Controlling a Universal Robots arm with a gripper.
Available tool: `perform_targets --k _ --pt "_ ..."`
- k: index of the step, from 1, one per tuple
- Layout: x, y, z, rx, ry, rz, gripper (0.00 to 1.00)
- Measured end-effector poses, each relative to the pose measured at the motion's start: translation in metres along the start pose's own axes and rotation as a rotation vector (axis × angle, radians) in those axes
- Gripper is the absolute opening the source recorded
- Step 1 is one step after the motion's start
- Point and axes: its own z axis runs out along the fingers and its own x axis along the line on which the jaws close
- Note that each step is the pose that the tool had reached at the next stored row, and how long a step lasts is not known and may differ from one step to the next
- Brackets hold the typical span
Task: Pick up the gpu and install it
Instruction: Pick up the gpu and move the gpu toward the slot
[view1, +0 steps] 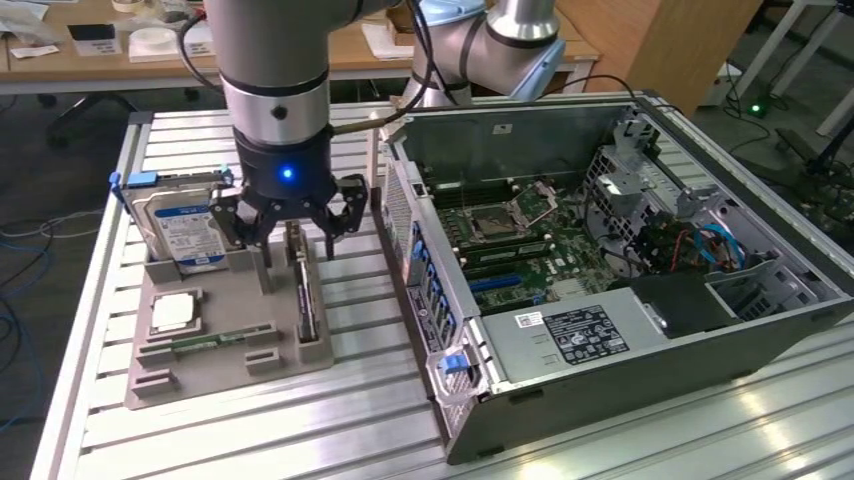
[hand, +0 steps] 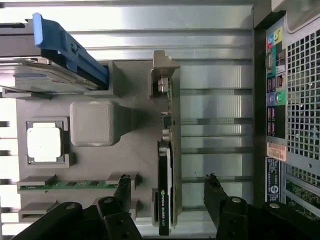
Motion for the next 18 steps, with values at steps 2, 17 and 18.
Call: perform_targets --k 2,17,18 --pt "0.001 -0.0002 0.0036 0.0 0.0 0.0 0.69" --pt "0.002 -0.0002 0.0248 0.0012 -0.0287 -0.002 0.69" --pt "0.002 0.0 0.0264 0.0015 -0.0269 -0.002 0.69"
